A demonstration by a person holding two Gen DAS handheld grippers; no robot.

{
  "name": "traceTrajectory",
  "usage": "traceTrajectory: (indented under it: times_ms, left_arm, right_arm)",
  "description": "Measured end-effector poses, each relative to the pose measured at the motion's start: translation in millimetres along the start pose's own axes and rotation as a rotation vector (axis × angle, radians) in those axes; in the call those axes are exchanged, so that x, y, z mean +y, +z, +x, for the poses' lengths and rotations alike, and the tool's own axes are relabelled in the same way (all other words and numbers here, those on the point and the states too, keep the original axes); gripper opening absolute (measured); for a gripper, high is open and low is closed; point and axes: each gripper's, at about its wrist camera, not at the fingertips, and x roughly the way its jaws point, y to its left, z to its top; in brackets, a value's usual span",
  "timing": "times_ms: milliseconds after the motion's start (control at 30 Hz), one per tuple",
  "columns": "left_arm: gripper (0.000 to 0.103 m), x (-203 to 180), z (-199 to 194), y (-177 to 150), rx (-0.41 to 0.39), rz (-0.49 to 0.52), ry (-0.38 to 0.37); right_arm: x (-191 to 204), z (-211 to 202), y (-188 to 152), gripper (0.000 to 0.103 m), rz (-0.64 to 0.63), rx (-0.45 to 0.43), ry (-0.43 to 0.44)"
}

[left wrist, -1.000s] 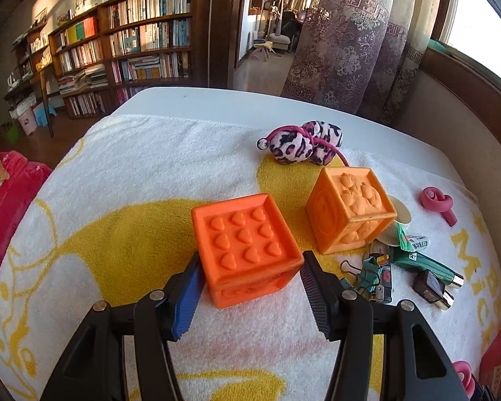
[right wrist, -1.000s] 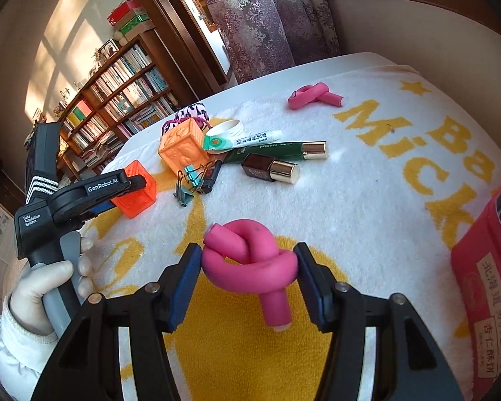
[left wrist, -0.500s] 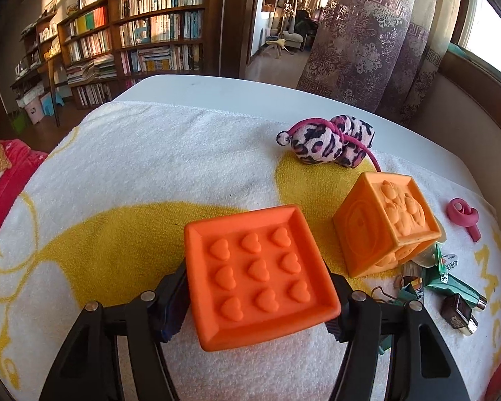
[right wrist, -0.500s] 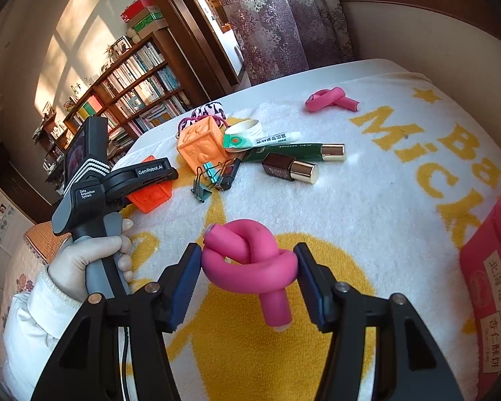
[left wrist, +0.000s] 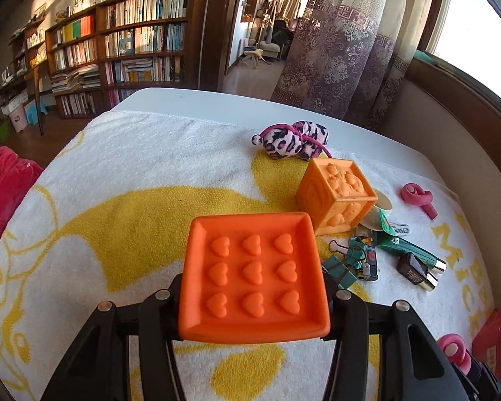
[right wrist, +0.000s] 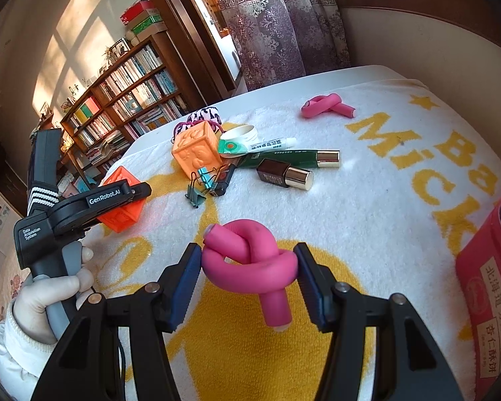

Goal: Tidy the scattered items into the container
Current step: 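Grasp the orange heart-pattern cube with left tool while right holds the tube, then carry the pink tube and orange cube over the tin container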

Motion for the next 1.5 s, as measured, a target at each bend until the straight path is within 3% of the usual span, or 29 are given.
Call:
traceTrajectory:
  times_ms: [233, 433, 700, 900, 1067, 1200, 1500]
  left_arm:
    - [0.054, -16.2, -32.2, -23.7, -0.003, 0.036, -0.072]
    - [0.054, -32.3, -53.4, -40.7, -0.006, 0.078, -0.123]
    - [0.054, -57.0, -71.8, -49.9, -0.011, 0.126, -0.175]
    - [0.054, -100.5, -77.6, -67.0, 0.013, 0.216, -0.233]
    - [0.054, -139.6, -86.5, -82.8, 0.027, 0.297, -0.276]
    - [0.054, -166.8, -101.0, -92.0, 0.009, 0.346, -0.306]
    - [0.054, -237.4, -132.1, -119.4, 0.007, 0.477, -0.409]
  right_arm:
    - [-7.2, -4.8, 2.6, 0.061, 0.016, -0.035, -0.032]
    - [-12.4, -22.9, 7.0, 0.061, 0.021, -0.123, -0.098]
    - [-32.0, -97.7, 0.1, 0.061, 0.058, -0.220, -0.118]
    - [-71.8, -163.1, -23.2, 0.061, 0.094, -0.310, -0.232]
    - [-115.7, -202.8, -45.5, 0.061, 0.181, -0.336, -0.322]
    - [-135.9, -224.8, -61.2, 0.061, 0.176, -0.346, -0.419]
    - [-167.0, -247.3, -83.6, 0.061, 0.213, -0.343, -0.431]
